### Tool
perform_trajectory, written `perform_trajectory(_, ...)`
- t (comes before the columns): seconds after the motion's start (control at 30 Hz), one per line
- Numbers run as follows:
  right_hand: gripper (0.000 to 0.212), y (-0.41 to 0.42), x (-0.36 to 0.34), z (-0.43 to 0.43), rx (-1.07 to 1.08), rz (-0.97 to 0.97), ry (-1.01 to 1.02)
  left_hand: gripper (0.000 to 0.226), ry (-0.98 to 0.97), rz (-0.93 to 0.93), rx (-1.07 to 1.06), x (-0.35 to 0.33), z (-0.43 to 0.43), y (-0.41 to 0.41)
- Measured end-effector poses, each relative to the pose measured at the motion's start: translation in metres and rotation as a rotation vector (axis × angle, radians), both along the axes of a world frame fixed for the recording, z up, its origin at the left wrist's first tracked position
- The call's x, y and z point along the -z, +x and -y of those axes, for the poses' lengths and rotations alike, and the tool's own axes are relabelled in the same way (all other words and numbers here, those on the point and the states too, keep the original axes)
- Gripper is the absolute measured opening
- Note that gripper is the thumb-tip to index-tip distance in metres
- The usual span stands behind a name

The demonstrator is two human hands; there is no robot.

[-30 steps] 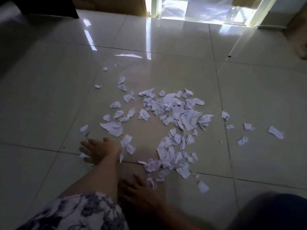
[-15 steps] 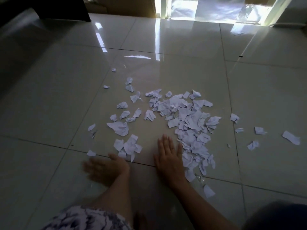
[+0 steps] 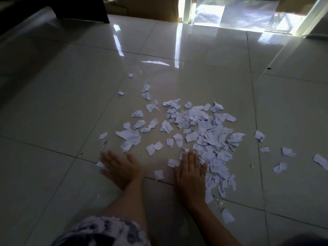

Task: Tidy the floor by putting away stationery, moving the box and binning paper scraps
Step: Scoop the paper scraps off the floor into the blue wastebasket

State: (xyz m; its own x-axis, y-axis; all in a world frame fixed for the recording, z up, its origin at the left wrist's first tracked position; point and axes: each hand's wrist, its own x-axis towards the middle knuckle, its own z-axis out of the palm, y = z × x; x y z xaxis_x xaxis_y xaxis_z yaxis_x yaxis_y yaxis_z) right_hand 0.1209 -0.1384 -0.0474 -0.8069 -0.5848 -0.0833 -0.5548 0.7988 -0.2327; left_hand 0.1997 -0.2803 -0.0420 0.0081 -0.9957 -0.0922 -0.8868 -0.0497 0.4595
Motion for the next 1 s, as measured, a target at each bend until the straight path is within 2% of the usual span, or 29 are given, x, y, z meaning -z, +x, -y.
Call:
perform_trajectory(0.1, 0.065, -0.004, -0.004, -0.009, 0.070, -0.050, -0.019, 0.071, 0.054, -0.002, -0.170, 0.004, 0.044, 0.012)
perform_trajectory(0.17, 0.065, -0.004, 0.000, -0.019, 0.204, -0.040, 0.026, 0.073, 0.139, 0.003, -0.187, 0.010, 0.063, 0.011)
perform_trajectory(0.27, 0.066, -0.008, 0.006, -0.032, 0.382, 0.078, 0.051, 0.070, 0.182, 0.049, -0.050, 0.014, 0.064, -0.011)
perform_trajectory(0.37, 0.070, -0.025, 0.014, -0.026, 0.376, 0.140, 0.034, 0.067, 0.131, 0.075, 0.249, 0.012, 0.050, -0.046)
perform_trajectory(0.47, 0.064, -0.047, 0.009, -0.001, 0.294, 0.116, -0.075, 0.066, 0.075, -0.099, 0.549, 0.012, 0.024, -0.089)
perform_trajectory(0.53, 0.050, -0.063, 0.004, 0.007, 0.244, 0.032, -0.201, 0.074, 0.106, -0.226, 0.664, 0.006, 0.005, -0.113)
perform_trajectory(0.63, 0.033, -0.099, -0.009, 0.002, 0.330, -0.070, -0.440, 0.070, 0.078, -0.401, 0.661, -0.005, -0.010, -0.136)
perform_trajectory(0.7, 0.041, -0.129, -0.015, -0.006, 0.399, -0.080, -0.454, 0.059, 0.042, -0.479, 0.592, -0.008, -0.009, -0.146)
perform_trajectory(0.77, 0.051, -0.153, -0.015, -0.016, 0.430, 0.030, -0.321, 0.060, 0.103, -0.457, 0.610, -0.002, -0.005, -0.154)
perform_trajectory(0.87, 0.056, -0.163, -0.005, -0.022, 0.318, 0.165, -0.137, 0.065, 0.134, -0.318, 0.843, 0.021, -0.002, -0.159)
perform_trajectory(0.97, 0.053, -0.150, 0.001, -0.008, 0.222, 0.182, -0.143, 0.073, 0.149, -0.062, 1.020, 0.026, -0.015, -0.160)
perform_trajectory(1.0, 0.052, -0.144, 0.002, -0.001, 0.209, 0.187, -0.170, 0.075, 0.144, -0.125, 1.027, 0.021, -0.024, -0.160)
